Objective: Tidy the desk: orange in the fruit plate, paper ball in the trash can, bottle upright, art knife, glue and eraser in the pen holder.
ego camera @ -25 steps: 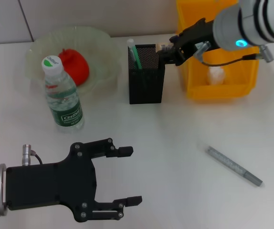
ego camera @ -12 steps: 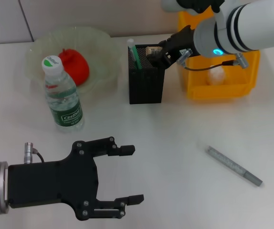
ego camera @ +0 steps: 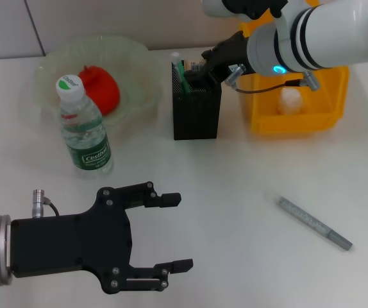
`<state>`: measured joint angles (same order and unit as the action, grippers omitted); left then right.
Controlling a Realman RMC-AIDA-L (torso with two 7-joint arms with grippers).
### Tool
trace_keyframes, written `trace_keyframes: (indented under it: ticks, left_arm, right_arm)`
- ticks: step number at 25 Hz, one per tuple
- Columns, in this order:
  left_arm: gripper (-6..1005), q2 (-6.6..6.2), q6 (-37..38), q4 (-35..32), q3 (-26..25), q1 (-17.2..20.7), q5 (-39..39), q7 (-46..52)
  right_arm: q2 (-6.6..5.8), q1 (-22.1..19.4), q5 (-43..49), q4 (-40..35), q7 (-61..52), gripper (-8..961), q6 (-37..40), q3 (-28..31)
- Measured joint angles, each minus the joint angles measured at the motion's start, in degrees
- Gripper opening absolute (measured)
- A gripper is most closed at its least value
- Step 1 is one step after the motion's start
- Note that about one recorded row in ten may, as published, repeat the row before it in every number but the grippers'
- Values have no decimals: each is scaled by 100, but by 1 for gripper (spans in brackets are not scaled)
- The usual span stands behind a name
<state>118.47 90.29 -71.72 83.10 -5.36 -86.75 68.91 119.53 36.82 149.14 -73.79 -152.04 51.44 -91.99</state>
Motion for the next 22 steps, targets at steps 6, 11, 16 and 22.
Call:
trace_keyframes:
  ticks: [6, 11, 16, 22]
  left_arm:
    - [787, 0, 18, 7, -27, 4, 0, 0]
    - [787, 0, 20, 37, -31, 8, 0, 0]
    - [787, 0, 6, 55, -32, 4, 2, 0]
    - [787, 0, -1, 64, -32, 1, 1, -7]
  right_arm:
    - [0, 8, -15, 15, 0, 510, -121, 24]
    - [-11, 1, 1, -26, 0, 596, -60, 40]
    - [-18, -46, 15, -329, 0, 631, 377, 46]
    - [-25, -229, 32, -1189, 0, 632, 1377, 160]
